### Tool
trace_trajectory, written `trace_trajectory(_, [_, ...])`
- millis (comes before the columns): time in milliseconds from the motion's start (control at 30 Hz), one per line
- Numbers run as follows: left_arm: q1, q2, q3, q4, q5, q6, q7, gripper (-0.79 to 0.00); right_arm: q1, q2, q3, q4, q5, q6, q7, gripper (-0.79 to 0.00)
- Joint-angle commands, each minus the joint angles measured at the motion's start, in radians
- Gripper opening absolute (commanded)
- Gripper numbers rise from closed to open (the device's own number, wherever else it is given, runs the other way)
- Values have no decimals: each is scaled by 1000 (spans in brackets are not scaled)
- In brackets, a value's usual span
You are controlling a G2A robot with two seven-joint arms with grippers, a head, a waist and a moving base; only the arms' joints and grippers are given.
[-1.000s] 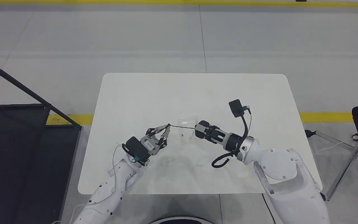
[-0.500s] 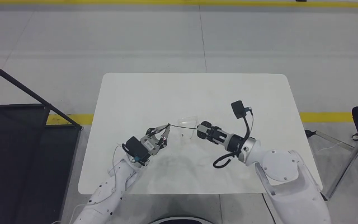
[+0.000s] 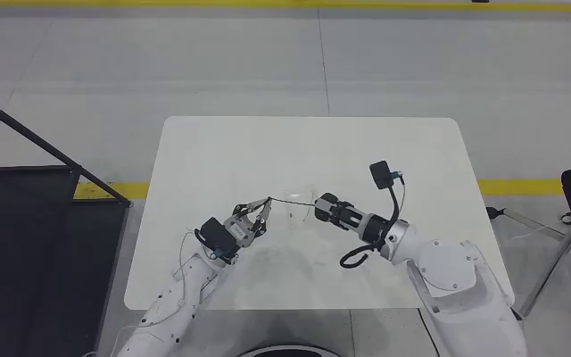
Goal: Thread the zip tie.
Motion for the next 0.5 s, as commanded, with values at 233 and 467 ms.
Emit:
trace_trajectory(233, [11,-1,-3,-23,-7,31,-28,-785,-39,1,5,-20,8,-27,-26,-785])
trace_trajectory(467, [19,-5,2,-21,-2,79,-13,-785,-54,-2,-7,-37,20,-6,-65,-785])
